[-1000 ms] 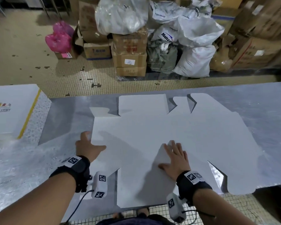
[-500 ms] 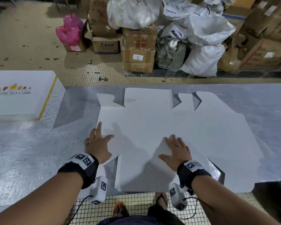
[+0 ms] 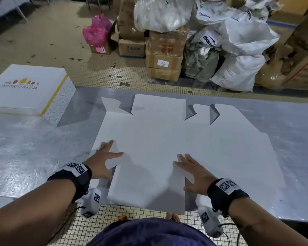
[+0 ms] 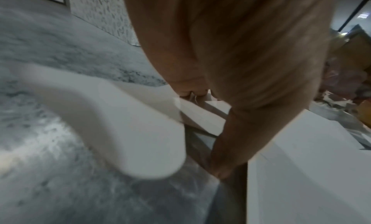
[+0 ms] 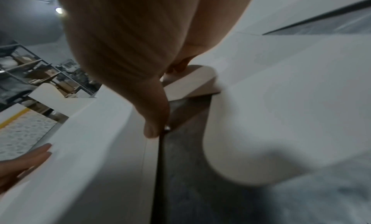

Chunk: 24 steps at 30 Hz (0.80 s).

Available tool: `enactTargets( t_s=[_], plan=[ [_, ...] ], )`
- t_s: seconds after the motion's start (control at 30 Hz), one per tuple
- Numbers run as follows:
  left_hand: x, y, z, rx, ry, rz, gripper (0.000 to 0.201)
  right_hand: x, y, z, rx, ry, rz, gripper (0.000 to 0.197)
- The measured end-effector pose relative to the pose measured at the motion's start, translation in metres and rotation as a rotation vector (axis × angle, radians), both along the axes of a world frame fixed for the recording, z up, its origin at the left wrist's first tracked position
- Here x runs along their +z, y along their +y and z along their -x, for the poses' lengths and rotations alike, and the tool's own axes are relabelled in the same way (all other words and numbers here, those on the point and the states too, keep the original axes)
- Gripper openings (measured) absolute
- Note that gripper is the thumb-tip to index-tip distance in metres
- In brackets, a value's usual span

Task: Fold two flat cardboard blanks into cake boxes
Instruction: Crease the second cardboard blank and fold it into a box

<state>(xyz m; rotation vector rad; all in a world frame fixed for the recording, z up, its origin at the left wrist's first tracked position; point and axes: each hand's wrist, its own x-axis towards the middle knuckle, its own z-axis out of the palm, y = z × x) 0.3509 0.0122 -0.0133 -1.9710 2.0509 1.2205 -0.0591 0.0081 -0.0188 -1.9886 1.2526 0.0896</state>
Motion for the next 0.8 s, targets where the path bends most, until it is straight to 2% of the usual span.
enactTargets(
  t_s=[0.1, 0.17, 0.27, 0.37, 0.4, 0.47, 0.53, 0.57, 0.67, 0.77, 0.8],
  plan=[
    [-0.007, 0.003, -0.002, 0.014, 0.016, 0.041, 0.088, 0.0, -0.002, 0.003, 0.034, -0.019, -0.004, 0.091],
    [-0.007, 0.003, -0.001, 0.016, 0.019, 0.071, 0.081, -0.003, 0.0, 0.004, 0.028, -0.045, 0.031, 0.078],
    [-0.005, 0.004, 0.002, 0.039, 0.067, 0.115, 0.068, -0.007, 0.002, 0.005, -0.032, -0.104, 0.064, 0.063],
    [-0.001, 0.001, 0.005, 0.105, 0.175, 0.031, 0.073, -0.015, 0.0, 0.002, -0.164, -0.186, 0.018, 0.062],
    [0.002, 0.0, 0.008, 0.14, 0.198, 0.005, 0.058, -0.014, 0.001, -0.002, -0.248, -0.245, -0.01, 0.058],
    [0.005, -0.006, 0.012, 0.223, 0.134, -0.016, 0.008, -0.009, 0.004, -0.009, -0.318, -0.221, 0.035, 0.04],
    [-0.001, -0.009, 0.015, 0.239, 0.105, -0.01, 0.036, -0.007, 0.006, -0.017, -0.346, -0.136, 0.137, 0.017],
    [-0.003, -0.008, 0.016, 0.256, 0.071, 0.016, 0.04, -0.009, 0.006, -0.019, -0.396, -0.126, 0.159, 0.013],
    [-0.002, -0.007, 0.025, 0.356, -0.002, 0.096, 0.028, -0.016, 0.008, -0.023, -0.568, -0.16, 0.18, 0.028],
    [0.002, -0.01, 0.033, 0.417, -0.044, 0.125, 0.032, -0.012, 0.011, -0.029, -0.676, -0.221, 0.121, 0.017],
    [0.002, -0.012, 0.034, 0.419, -0.058, 0.128, 0.033, -0.008, 0.01, -0.031, -0.708, -0.242, 0.092, 0.023]
  ],
)
